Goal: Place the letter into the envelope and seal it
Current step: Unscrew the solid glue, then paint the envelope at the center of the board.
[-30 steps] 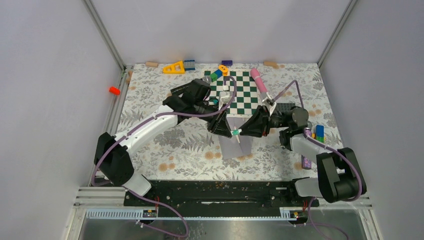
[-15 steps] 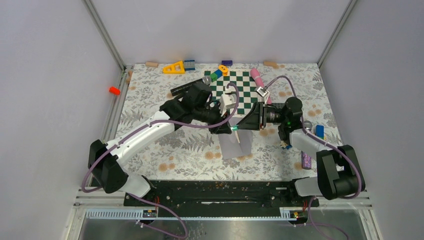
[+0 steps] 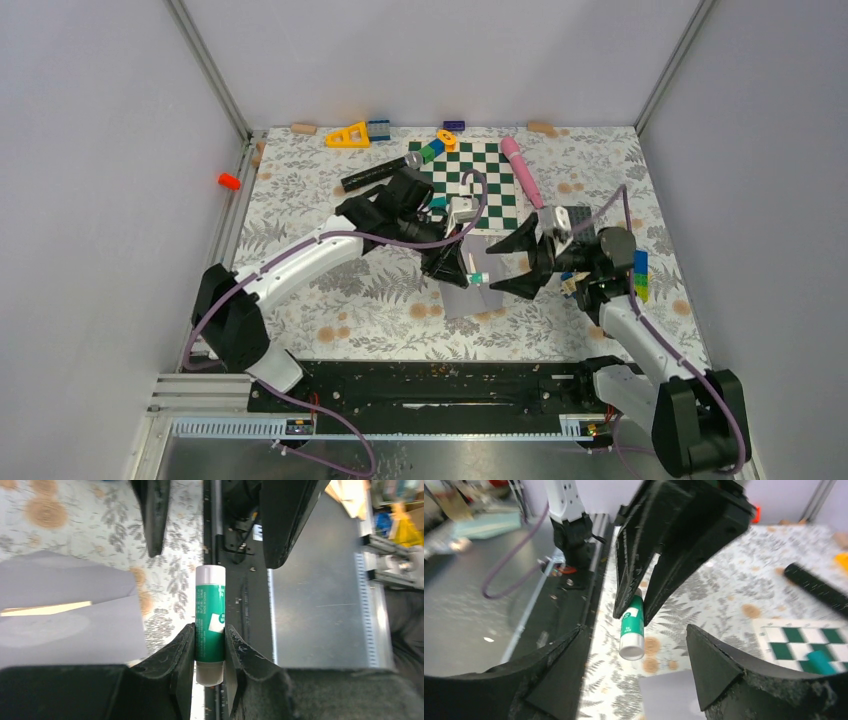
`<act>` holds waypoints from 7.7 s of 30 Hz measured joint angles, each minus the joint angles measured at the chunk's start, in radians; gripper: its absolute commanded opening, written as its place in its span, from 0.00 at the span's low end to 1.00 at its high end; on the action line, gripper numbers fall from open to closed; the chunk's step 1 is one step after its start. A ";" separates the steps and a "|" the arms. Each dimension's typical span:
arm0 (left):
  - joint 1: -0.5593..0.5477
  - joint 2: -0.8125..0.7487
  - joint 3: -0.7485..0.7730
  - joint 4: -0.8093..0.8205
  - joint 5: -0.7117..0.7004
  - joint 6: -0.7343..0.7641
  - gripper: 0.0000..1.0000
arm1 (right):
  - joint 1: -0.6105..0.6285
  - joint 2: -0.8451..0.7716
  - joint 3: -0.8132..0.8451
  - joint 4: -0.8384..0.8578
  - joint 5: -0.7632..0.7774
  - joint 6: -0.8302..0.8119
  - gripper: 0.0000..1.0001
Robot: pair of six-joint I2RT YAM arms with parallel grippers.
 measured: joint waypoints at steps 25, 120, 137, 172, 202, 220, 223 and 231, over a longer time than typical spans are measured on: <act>0.044 0.127 0.000 0.065 0.280 -0.165 0.00 | -0.001 -0.140 -0.196 0.124 -0.016 -0.500 0.48; 0.054 0.131 0.015 0.132 0.255 -0.246 0.00 | 0.069 -0.108 -0.111 -0.282 0.065 -0.612 0.55; 0.054 0.166 0.015 0.122 0.254 -0.246 0.00 | 0.086 -0.103 -0.076 -0.358 0.083 -0.669 0.35; 0.322 0.129 -0.027 0.229 -0.075 -0.319 0.99 | 0.125 -0.016 0.353 -1.411 0.526 -1.133 0.00; 0.330 0.486 -0.108 0.600 -0.019 -0.657 0.13 | 0.255 0.696 0.812 -1.432 0.981 -0.497 0.00; 0.312 0.576 -0.122 0.605 -0.116 -0.696 0.15 | 0.255 0.798 0.847 -1.547 1.057 -0.409 0.00; 0.306 0.578 -0.107 0.594 -0.132 -0.687 0.14 | 0.255 0.810 0.859 -1.547 1.067 -0.409 0.00; 0.296 0.580 -0.090 0.560 -0.146 -0.666 0.13 | 0.261 0.819 0.879 -1.540 1.086 -0.409 0.00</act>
